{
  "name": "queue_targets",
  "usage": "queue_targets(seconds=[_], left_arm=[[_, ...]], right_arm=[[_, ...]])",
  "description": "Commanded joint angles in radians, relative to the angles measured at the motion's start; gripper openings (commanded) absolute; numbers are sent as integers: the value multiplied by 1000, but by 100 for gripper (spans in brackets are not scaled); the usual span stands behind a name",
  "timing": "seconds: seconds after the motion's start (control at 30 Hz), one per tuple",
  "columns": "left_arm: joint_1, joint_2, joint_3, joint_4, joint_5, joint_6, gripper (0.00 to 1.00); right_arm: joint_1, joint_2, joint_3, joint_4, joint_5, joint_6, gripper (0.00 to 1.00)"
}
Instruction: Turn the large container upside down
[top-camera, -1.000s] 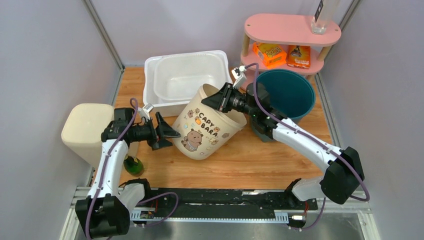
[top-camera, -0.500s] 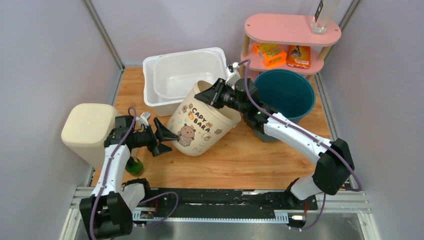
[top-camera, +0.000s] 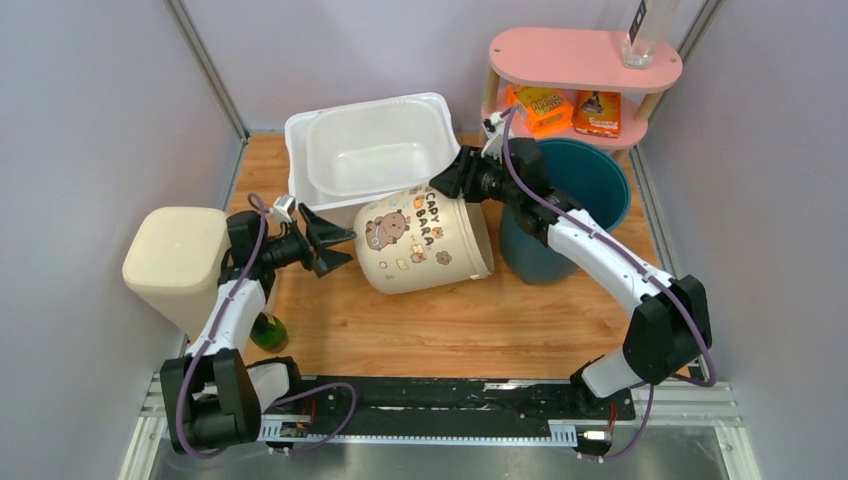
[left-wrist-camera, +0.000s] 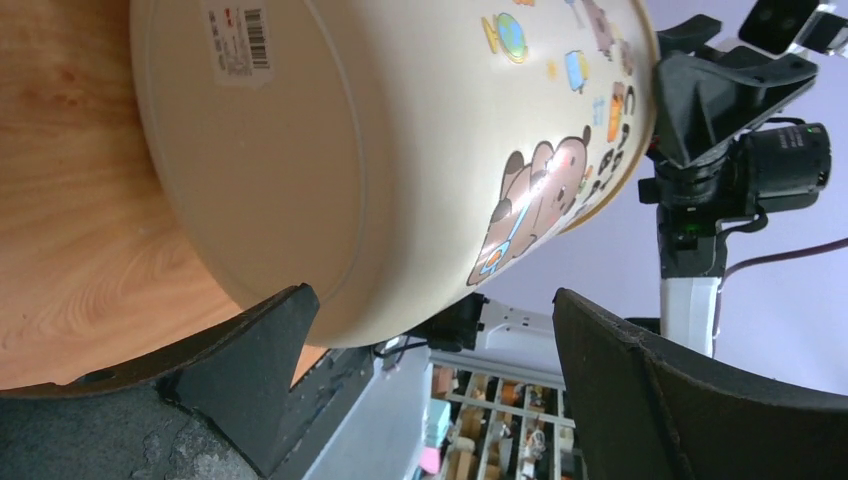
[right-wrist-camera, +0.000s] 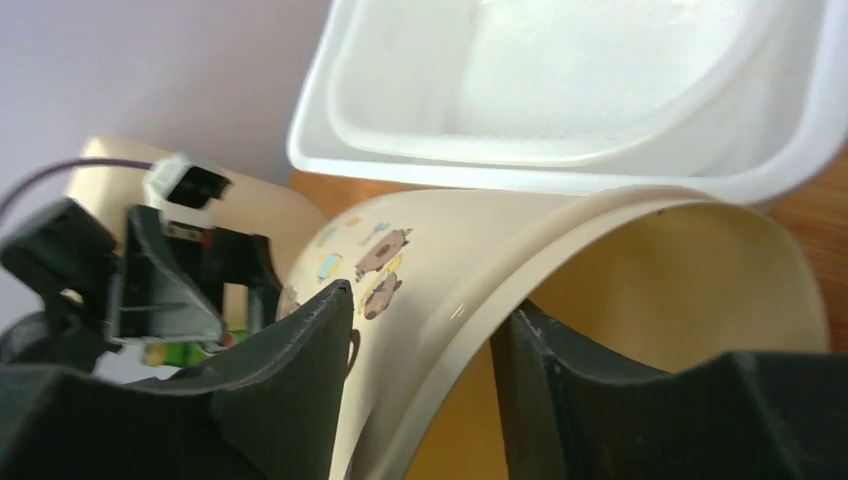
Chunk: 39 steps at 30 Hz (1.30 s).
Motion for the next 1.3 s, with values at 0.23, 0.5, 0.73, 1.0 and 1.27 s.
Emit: queue_targets(seconds=[0.23,0.5,0.73,1.0,1.27], left_arm=[[-40,40,100,113,-31,-24,100],[-51,-9,192,-287,-75,199,98],[-47,-76,267,-639,-86,428,98],[-24,-108,309,-893,-126,599,100],[-11,-65,388,-1169,-176,735,100]], right_arm=[[-21,40,236,-421,-35,-373,59],[-26,160,377,-789,-214,-493,35],[-17,193,371,-659,-466,-358,0],[47,291,354,-414,-592,-151,0],[-48,261,156,-302,-482,-98,0]])
